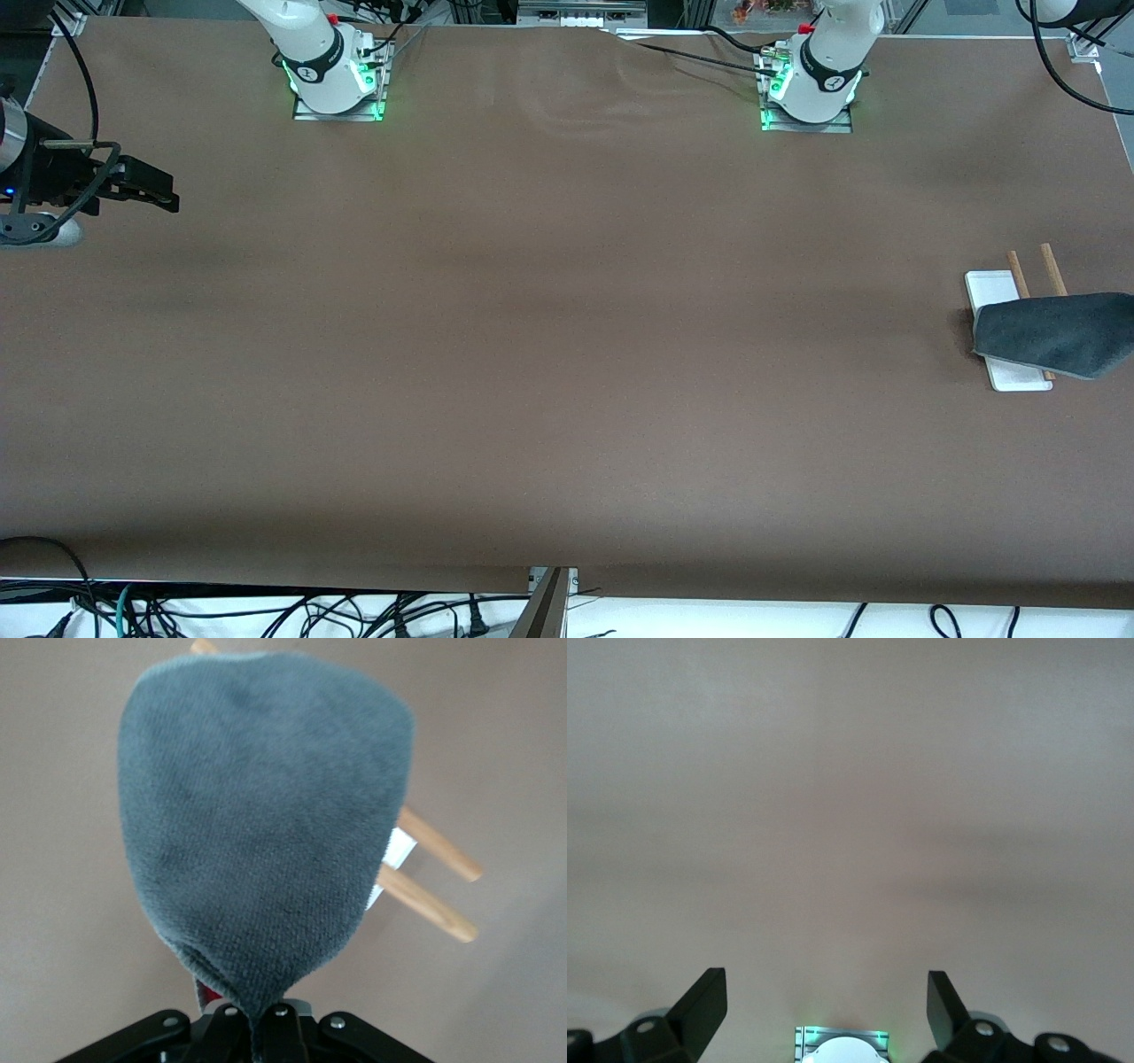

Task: Pass towel and hang on rack
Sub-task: 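Lower the towel over the wooden sticks with the left gripper, then open the left gripper and lift it off the towel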

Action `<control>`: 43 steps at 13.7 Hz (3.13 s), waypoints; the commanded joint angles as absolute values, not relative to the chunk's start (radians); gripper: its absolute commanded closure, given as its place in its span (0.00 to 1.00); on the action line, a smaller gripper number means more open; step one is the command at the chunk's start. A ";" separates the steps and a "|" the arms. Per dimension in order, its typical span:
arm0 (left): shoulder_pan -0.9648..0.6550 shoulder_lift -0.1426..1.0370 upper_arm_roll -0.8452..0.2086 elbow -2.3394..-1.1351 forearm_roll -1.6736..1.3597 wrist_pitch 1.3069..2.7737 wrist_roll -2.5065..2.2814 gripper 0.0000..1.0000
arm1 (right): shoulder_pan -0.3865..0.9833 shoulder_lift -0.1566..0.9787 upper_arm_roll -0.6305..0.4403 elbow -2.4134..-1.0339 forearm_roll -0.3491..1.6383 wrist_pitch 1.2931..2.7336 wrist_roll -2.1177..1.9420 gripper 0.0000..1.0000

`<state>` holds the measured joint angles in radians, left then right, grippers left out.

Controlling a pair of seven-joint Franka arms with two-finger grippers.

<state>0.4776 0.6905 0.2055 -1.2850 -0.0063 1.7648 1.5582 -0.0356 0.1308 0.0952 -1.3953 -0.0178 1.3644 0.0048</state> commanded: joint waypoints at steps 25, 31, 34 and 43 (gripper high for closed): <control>0.512 0.730 0.196 -1.246 -0.025 1.787 1.566 0.00 | -0.044 0.137 0.101 -1.401 -0.044 1.374 -0.002 0.00; 0.370 0.543 0.192 -1.247 0.018 1.677 1.430 0.00 | -0.044 0.137 0.101 -1.401 -0.044 1.374 -0.002 0.00; 0.264 0.477 0.183 -1.246 0.020 1.554 1.237 0.00 | -0.044 0.137 0.101 -1.401 -0.044 1.374 -0.002 0.00; 0.014 0.306 0.086 -1.348 0.009 1.436 0.443 0.00 | -0.049 0.138 0.098 -1.401 -0.043 1.374 -0.002 0.00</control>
<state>0.0398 0.3907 0.0957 -1.2470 -0.0056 1.4128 0.5948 -0.0384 0.1426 0.0909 -1.3955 -0.0357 1.3675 0.0037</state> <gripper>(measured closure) 0.000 0.000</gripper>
